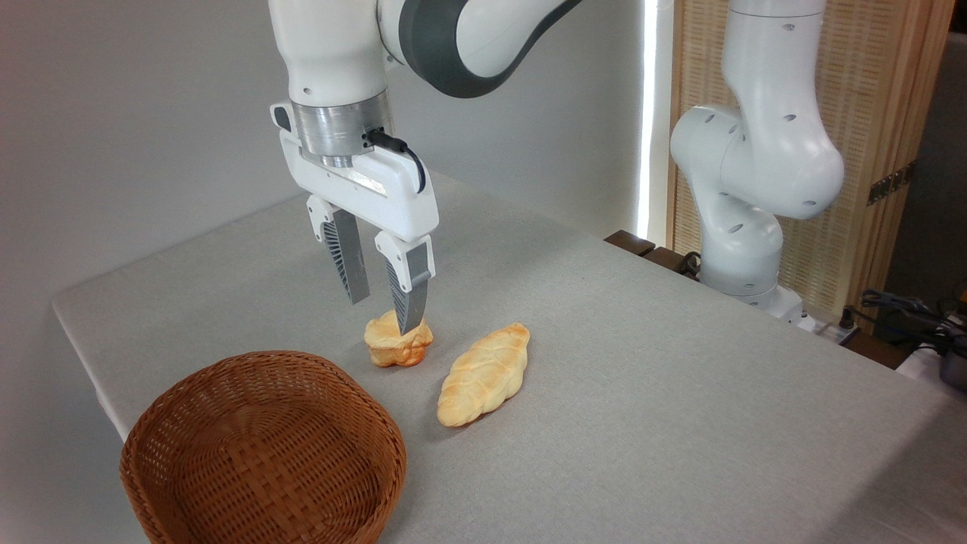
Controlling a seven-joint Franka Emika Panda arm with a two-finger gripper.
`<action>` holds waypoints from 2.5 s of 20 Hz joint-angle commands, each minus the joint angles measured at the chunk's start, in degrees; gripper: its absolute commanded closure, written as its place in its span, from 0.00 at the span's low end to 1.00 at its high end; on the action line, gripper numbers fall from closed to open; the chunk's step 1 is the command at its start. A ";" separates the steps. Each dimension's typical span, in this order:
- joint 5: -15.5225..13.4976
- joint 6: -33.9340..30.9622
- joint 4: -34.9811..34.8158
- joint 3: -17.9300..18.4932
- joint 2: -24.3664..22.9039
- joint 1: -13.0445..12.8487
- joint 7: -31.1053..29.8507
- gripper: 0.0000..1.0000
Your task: Put bread into the basket
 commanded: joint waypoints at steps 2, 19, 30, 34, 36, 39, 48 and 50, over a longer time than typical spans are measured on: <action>-0.43 0.12 0.92 0.40 0.45 -0.05 0.05 0.00; -0.34 0.12 1.00 0.40 0.45 -0.05 0.22 0.00; -0.34 0.92 -0.84 -0.30 0.72 -0.75 0.75 0.00; -0.78 1.00 -2.24 -0.56 1.42 -2.51 0.66 0.00; -0.78 1.09 -2.60 -0.56 2.12 -3.91 0.66 0.00; -0.87 3.28 -3.92 -0.65 3.52 -5.58 0.66 0.00; -0.78 3.46 -4.09 -0.65 6.51 -7.61 0.66 0.00; -0.69 3.46 -4.09 -0.65 6.95 -7.78 0.66 0.00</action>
